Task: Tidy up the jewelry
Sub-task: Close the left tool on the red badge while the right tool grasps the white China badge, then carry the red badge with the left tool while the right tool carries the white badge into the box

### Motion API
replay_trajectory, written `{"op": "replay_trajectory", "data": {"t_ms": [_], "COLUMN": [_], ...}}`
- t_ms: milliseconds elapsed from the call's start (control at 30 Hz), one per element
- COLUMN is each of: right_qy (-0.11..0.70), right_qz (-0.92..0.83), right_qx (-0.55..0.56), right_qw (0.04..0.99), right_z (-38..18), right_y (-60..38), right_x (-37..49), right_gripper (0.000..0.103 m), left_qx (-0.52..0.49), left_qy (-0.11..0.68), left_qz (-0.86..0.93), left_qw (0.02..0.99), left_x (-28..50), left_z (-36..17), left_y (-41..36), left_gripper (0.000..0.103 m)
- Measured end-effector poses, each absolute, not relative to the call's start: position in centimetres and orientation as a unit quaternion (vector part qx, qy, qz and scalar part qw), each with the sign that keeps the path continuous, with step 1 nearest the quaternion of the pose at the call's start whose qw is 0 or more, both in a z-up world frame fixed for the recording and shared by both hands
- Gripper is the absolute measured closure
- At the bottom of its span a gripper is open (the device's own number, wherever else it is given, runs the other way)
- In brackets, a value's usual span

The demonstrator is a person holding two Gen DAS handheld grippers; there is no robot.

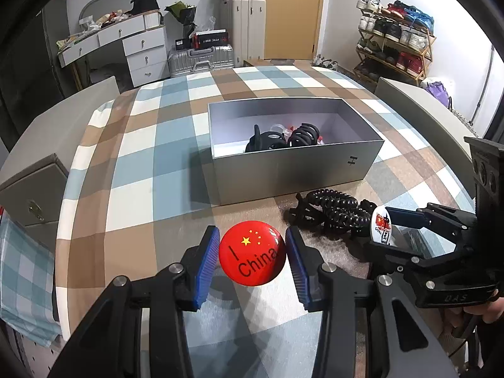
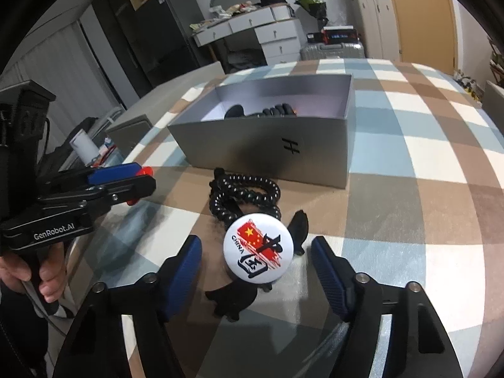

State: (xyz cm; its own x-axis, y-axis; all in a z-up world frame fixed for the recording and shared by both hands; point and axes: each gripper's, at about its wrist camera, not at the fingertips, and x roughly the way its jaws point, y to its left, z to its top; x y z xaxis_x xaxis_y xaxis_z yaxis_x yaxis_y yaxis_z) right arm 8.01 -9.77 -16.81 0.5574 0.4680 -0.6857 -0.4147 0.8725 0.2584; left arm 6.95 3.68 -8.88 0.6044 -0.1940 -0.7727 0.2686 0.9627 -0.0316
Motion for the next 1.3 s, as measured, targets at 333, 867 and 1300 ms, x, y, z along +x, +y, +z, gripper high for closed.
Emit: {"op": "replay_trajectory", "data": {"t_ms": [333,867,1300], "right_qy": [0.398,0.328,0.271], "right_qz": [0.248,0.268,0.288], "right_qx": [0.051,0.108,0.096], "right_qw": [0.882,0.899,0.913], "right_z": [-16.8,-13.7,-9.0], "right_y": [-10.6,-13.4,-13.7], "right_x": [7.9,6.4,9.0], "right_gripper": [0.061,0.061,0.061], "left_qx": [0.033,0.032,0.011], "left_qy": [0.433,0.41,0.373], "left_qz": [-0.133,-0.137,-0.15], "left_qw": [0.891,0.901,0.916], "left_x": [6.6,7.0,10.3], "left_z": [-9.1,-7.2,-4.6], "left_y": [4.0,3.6,2.2], "left_gripper": [0.066,0.066,0.066]}}
